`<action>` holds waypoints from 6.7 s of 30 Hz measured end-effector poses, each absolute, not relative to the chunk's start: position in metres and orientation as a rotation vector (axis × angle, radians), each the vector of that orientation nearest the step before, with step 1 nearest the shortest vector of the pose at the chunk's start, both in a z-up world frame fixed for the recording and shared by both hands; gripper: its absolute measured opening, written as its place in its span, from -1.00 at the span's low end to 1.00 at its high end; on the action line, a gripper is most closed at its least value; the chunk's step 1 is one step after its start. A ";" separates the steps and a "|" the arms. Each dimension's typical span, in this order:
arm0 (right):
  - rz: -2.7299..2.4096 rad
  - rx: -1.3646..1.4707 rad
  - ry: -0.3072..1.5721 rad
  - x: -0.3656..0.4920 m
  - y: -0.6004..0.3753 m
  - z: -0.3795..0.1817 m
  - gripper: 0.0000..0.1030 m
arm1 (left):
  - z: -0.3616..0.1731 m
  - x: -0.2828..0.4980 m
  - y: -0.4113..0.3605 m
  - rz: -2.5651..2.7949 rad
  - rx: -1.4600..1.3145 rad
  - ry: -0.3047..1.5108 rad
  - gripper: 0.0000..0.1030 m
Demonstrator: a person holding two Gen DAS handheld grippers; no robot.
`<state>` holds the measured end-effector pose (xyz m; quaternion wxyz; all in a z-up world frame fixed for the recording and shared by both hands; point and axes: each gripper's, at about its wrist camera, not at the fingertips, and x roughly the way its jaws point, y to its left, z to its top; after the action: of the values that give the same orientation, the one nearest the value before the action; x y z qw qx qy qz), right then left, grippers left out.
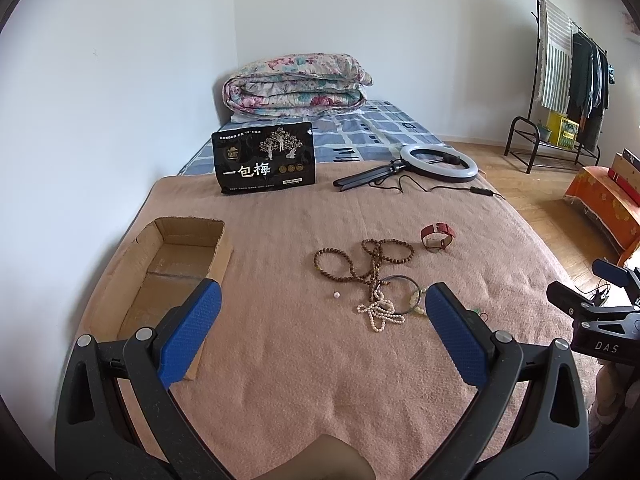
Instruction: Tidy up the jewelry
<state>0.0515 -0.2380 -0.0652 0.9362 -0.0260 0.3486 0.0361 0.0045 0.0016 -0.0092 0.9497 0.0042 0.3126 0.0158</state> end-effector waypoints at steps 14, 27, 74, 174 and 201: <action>0.064 -0.061 0.766 0.069 -0.242 -0.081 0.99 | -0.031 0.035 0.001 0.040 0.030 0.690 1.00; 0.131 -0.054 0.804 0.094 -0.245 -0.100 0.99 | -0.062 0.099 0.012 -0.072 -0.038 0.857 1.00; 0.467 -0.215 1.129 0.156 -0.186 -0.195 0.84 | -0.194 0.258 -0.024 -0.138 -0.150 1.252 -0.15; 0.705 -0.177 0.734 0.138 0.015 -0.033 -0.75 | 0.104 0.043 0.229 -0.002 -0.302 0.600 -0.79; 0.759 -0.238 0.878 0.181 0.143 -0.110 -0.75 | -0.068 0.067 0.272 0.080 -0.338 0.904 -0.79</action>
<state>0.1808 0.1428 -0.1104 0.8297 -0.1122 0.4137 0.3576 0.0666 0.2718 -0.0682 0.8850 -0.1624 0.4346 0.0383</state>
